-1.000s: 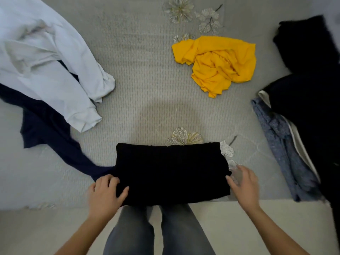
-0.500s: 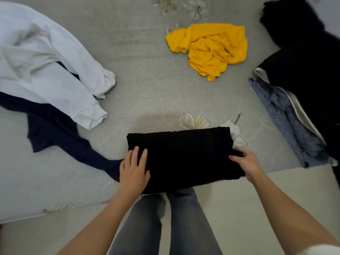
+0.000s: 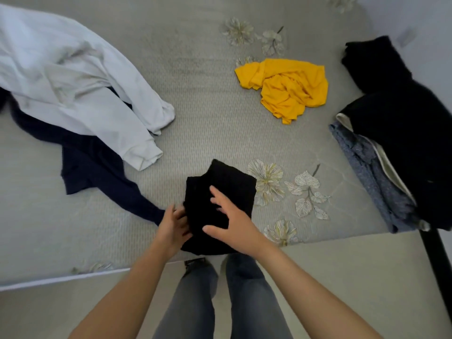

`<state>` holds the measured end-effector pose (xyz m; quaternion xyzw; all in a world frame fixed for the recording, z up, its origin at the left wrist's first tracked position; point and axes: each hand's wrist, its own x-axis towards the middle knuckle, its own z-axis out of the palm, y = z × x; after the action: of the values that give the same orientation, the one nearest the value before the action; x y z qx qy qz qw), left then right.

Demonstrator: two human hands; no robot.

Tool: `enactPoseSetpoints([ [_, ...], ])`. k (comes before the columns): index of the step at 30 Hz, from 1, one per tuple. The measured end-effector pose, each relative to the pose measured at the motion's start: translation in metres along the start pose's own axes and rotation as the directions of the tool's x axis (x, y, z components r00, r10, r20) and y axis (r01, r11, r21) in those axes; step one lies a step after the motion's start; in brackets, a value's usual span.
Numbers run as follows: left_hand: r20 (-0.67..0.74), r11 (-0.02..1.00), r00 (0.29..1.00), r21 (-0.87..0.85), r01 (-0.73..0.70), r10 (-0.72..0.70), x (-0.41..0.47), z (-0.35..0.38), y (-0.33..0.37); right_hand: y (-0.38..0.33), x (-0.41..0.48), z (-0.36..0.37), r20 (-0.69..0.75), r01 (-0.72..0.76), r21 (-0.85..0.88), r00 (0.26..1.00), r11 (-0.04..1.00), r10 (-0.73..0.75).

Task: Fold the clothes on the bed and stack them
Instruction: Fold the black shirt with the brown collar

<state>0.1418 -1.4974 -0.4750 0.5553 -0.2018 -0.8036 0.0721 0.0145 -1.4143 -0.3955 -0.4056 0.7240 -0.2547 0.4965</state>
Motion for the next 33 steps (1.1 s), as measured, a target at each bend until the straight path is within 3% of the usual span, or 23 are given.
enactPoseSetpoints([
  [2, 0.019, 0.982, 0.999, -0.183, 0.035, -0.032, -0.002, -0.012, 0.004, 0.012, 0.001, 0.013, -0.006, -0.002, 0.101, 1.0, 0.995, 0.002],
  [4, -0.054, 0.998, 0.998, -0.044, -0.036, 0.034, 0.007, -0.018, 0.003, 0.038, 0.001, 0.016, -0.163, -0.068, 0.096, 0.983, 0.993, 0.083],
  [7, -0.222, 0.931, 0.948, 0.334, -0.147, 0.229, 0.022, -0.022, -0.006, 0.089, 0.001, 0.015, -0.267, -0.207, -0.245, 0.954, 0.947, 0.14],
  [10, -0.186, 0.76, 0.908, 0.622, -0.186, 0.375, 0.024, -0.025, -0.024, 0.123, -0.003, 0.022, -0.174, -0.06, -0.677, 0.981, 0.733, -0.081],
  [11, -0.172, 0.588, 0.867, 0.793, -0.16, 0.467, 0.021, -0.028, -0.032, 0.131, -0.003, 0.026, -0.1, -0.024, -0.759, 0.992, 0.65, -0.081],
  [12, -0.092, 0.304, 0.778, 0.944, -0.132, 0.622, 0.021, -0.033, -0.041, 0.138, -0.002, 0.031, -0.048, 0.005, -0.816, 0.996, 0.578, -0.076],
  [13, 0.103, -0.019, 0.664, 0.991, -0.133, 0.74, 0.022, -0.039, -0.049, 0.143, 0.0, 0.034, -0.009, 0.023, -0.847, 0.998, 0.531, -0.058],
  [14, 0.356, -0.324, 0.552, 0.933, -0.159, 0.754, 0.024, -0.045, -0.057, 0.147, 0.004, 0.036, 0.023, 0.037, -0.859, 0.999, 0.511, -0.034],
  [15, 0.591, -0.569, 0.467, 0.796, -0.204, 0.658, 0.026, -0.049, -0.064, 0.15, 0.008, 0.035, 0.038, 0.041, -0.868, 0.999, 0.495, -0.016],
  [16, 0.73, -0.715, 0.434, 0.658, -0.238, 0.528, 0.026, -0.052, -0.07, 0.155, 0.013, 0.035, 0.041, 0.042, -0.874, 0.999, 0.485, -0.013],
  [17, 0.785, -0.779, 0.453, 0.57, -0.261, 0.423, 0.027, -0.055, -0.073, 0.157, 0.018, 0.033, 0.034, 0.043, -0.881, 0.999, 0.472, -0.028],
  [19, 0.732, -0.788, 0.596, 0.561, -0.253, 0.33, 0.035, -0.063, -0.073, 0.161, 0.025, 0.032, 0.021, 0.058, -0.879, 0.996, 0.473, -0.083],
  [21, 0.679, -0.776, 0.665, 0.586, -0.235, 0.311, 0.043, -0.07, -0.066, 0.168, 0.029, 0.03, 0.018, 0.102, -0.857, 0.986, 0.505, -0.169],
  [24, 0.692, -0.767, 0.648, 0.59, -0.252, 0.319, 0.057, -0.073, -0.056, 0.175, 0.034, 0.025, 0.024, 0.153, -0.808, 0.973, 0.569, -0.228],
  [28, 0.674, -0.745, 0.677, 0.606, -0.28, 0.294, 0.061, -0.066, -0.049, 0.173, 0.026, 0.011, -0.057, 0.094, -0.789, 0.973, 0.607, -0.225],
  [30, 0.663, -0.72, 0.693, 0.625, -0.302, 0.284, 0.061, -0.061, -0.044, 0.175, 0.017, 0.013, -0.072, 0.13, -0.812, 0.945, 0.57, -0.318],
  [33, 0.642, -0.646, 0.704, 0.682, -0.343, 0.303, 0.066, -0.057, -0.034, 0.176, 0.014, 0.029, 0.074, 0.194, -0.879, 0.958, 0.435, -0.276],
])
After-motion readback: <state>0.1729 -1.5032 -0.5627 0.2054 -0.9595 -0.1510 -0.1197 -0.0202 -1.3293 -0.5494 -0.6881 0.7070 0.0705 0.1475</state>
